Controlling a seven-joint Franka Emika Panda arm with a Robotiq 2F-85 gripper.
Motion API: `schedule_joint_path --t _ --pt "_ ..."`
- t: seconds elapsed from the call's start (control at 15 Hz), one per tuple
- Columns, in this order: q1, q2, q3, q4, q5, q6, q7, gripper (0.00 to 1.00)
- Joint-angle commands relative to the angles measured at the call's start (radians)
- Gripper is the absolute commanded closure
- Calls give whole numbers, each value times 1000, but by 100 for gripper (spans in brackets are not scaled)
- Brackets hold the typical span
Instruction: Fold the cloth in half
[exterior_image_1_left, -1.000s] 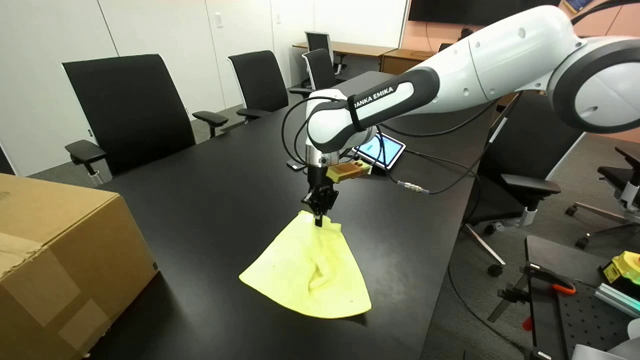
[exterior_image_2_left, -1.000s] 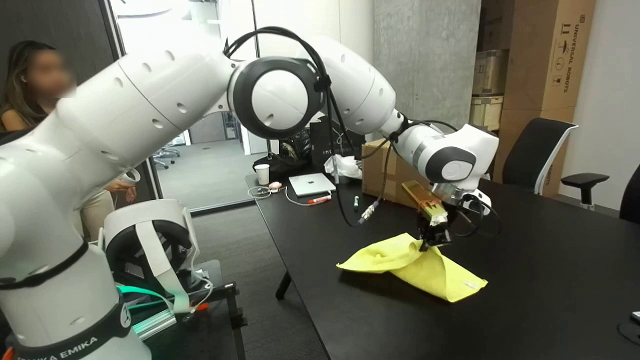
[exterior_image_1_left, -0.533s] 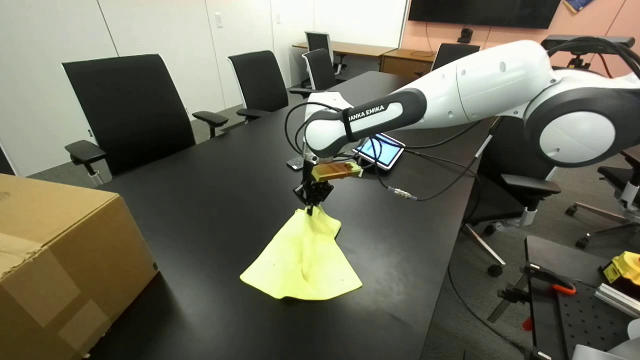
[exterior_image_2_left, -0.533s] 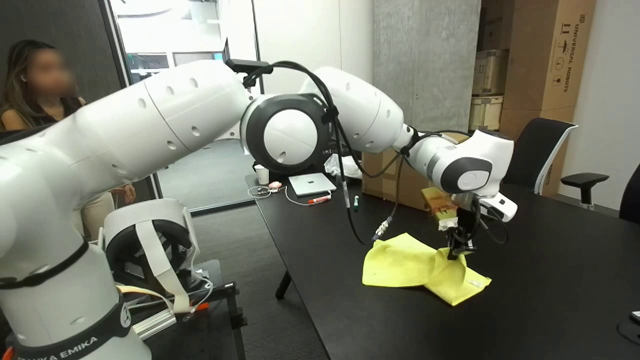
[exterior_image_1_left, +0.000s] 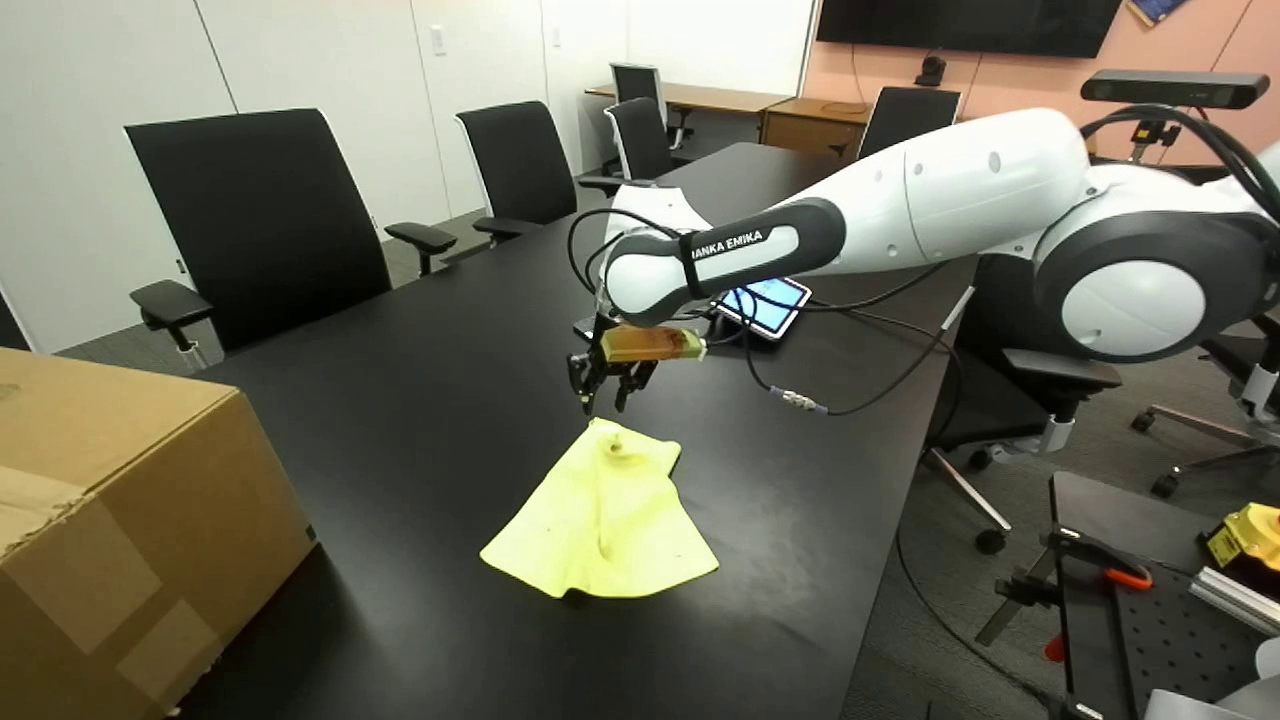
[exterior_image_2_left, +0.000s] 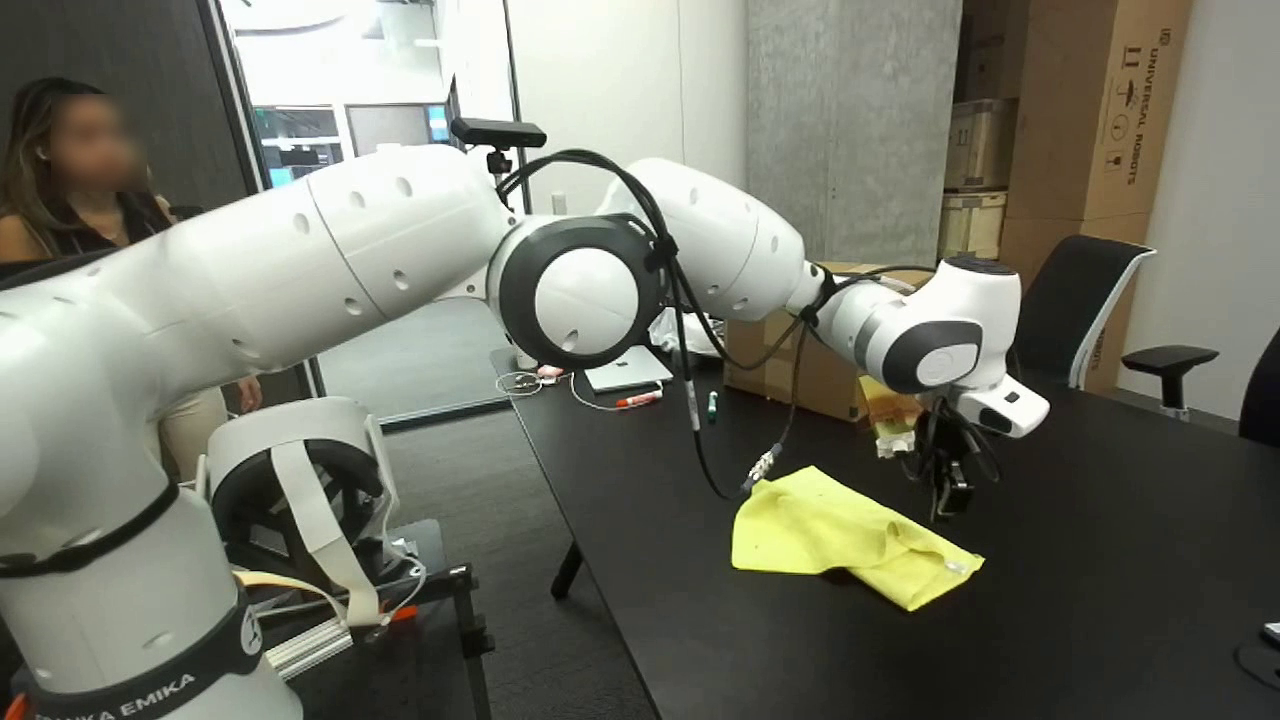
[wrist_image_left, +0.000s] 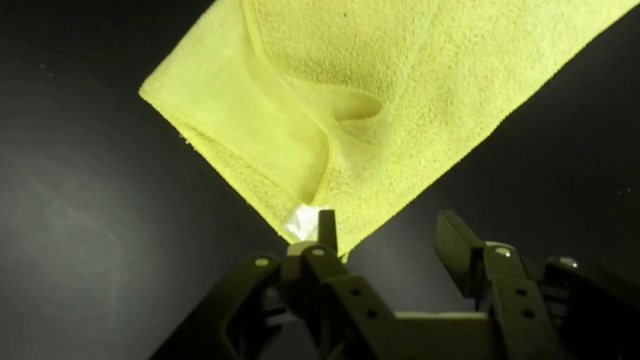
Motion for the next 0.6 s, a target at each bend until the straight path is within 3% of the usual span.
schedule_joint_path --t 0.0,0.13,0.53 --pt "-6 -35 1 -13 0 37 -15 13" --pt "-16 -99 33 -97 -5 5 -153 0" --pt "-26 -275 83 -380 -29 48 -479 0"
